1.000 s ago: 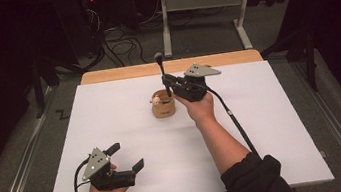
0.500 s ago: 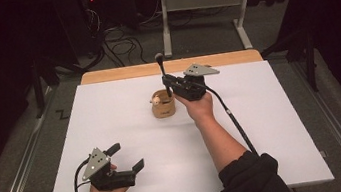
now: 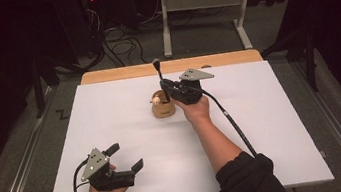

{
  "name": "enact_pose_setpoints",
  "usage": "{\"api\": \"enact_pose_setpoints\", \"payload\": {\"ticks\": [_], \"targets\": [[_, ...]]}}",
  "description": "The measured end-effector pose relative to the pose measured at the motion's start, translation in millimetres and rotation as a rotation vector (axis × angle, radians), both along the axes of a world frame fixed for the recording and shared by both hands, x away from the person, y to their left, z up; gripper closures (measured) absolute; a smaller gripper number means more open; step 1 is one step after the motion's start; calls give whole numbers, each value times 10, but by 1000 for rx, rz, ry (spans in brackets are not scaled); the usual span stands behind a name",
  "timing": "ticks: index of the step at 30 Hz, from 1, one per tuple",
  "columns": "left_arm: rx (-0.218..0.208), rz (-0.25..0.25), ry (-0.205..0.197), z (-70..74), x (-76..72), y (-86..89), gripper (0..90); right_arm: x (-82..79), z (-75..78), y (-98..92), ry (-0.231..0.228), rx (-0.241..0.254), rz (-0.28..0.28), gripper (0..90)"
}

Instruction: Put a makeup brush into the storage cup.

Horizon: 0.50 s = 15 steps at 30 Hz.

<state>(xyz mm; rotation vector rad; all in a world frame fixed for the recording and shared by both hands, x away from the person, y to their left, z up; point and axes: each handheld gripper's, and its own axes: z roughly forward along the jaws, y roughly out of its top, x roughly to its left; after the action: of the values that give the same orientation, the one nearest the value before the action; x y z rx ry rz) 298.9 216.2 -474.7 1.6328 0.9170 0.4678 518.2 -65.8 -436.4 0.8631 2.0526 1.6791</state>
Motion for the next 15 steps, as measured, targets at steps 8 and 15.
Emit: {"api": "enact_pose_setpoints", "payload": {"ticks": [8,15], "targets": [[1,2,-1,0,-2,0,4,5,-53,15,1,-13,1,799],[0,3,0,-7,2,1,4,19,-103,30,1,-17,-6,798]]}}
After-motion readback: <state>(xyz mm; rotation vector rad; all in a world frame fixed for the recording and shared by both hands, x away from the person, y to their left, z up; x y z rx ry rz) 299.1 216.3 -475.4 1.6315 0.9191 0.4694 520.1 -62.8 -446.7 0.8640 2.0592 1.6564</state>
